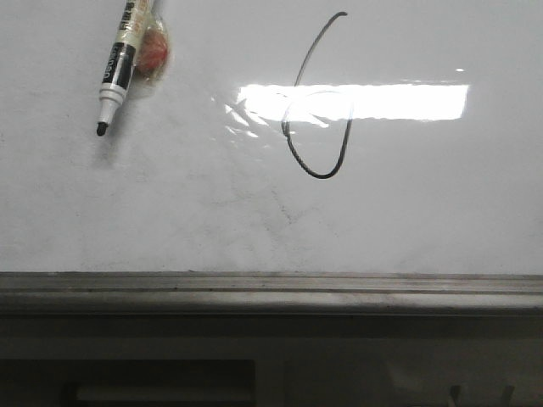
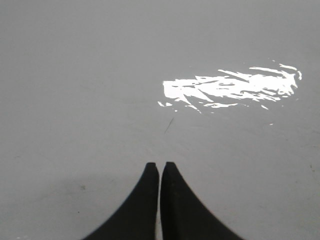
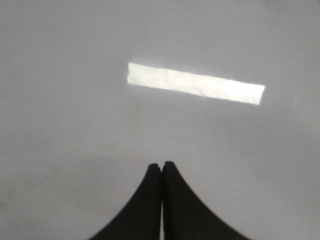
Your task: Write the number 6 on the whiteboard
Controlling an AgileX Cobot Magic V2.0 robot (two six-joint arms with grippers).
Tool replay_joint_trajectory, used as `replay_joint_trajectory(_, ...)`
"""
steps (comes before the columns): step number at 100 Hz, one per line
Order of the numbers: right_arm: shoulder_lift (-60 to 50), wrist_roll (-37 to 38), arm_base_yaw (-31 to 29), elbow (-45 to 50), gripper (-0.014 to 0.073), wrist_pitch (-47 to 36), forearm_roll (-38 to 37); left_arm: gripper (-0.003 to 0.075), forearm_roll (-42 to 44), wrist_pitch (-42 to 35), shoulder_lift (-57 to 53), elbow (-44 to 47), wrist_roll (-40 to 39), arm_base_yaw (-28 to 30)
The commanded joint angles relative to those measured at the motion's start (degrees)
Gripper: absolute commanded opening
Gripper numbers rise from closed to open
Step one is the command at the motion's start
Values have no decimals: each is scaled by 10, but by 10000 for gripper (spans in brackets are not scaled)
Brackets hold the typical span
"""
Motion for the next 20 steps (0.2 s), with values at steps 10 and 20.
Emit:
replay_joint_trajectory(10,-9,2,-3,14,-54,-48,-6,-20,-6,-43,-18,27,-6,2)
replay_joint_trajectory(20,-9,2,-3,14,-54,-48,-6,-20,-6,-43,-18,27,-6,2)
